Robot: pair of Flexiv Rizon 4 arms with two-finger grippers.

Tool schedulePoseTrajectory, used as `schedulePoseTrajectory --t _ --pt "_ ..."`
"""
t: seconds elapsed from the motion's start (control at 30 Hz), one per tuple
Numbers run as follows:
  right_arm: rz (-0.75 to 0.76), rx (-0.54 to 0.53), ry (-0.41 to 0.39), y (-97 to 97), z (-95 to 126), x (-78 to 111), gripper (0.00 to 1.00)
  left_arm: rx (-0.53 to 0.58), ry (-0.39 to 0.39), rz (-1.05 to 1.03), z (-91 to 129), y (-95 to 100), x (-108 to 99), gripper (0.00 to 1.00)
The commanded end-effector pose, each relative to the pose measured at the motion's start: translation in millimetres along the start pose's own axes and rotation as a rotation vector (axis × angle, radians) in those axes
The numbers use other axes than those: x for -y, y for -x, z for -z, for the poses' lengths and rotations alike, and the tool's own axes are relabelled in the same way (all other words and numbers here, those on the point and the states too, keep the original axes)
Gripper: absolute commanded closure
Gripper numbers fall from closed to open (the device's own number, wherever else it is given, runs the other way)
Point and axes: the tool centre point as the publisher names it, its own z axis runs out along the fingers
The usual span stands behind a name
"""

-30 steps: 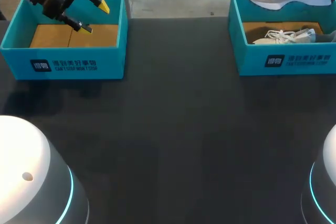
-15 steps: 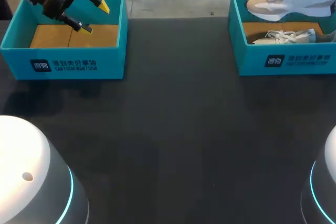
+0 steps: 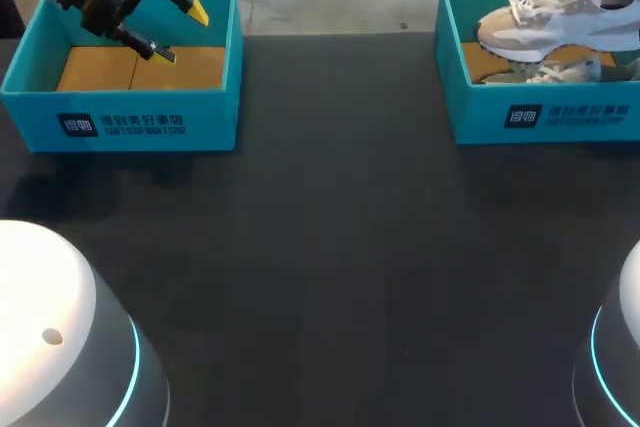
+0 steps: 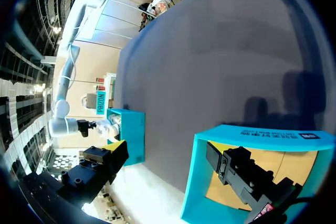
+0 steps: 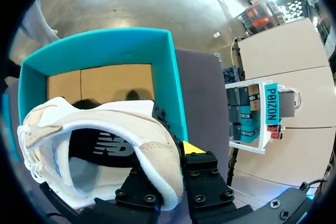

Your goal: Take the shoe out of the shoebox, open the shoe tongue, remove and reinsert the insole, then place the shoe into the shoebox

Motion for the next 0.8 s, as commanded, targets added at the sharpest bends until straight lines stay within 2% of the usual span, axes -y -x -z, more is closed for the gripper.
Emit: schedulePoseTrajectory --t 0.03,0.8 --pt "-0.002 0.001 0.003 -0.4 -3 2.1 1.0 -0.003 0.0 0.0 1 0.3 0 0.0" --pt "0.01 0.013 -0.025 -5.0 -19 2.7 1.0 -0.003 0.0 0.0 1 0.3 0 0.0"
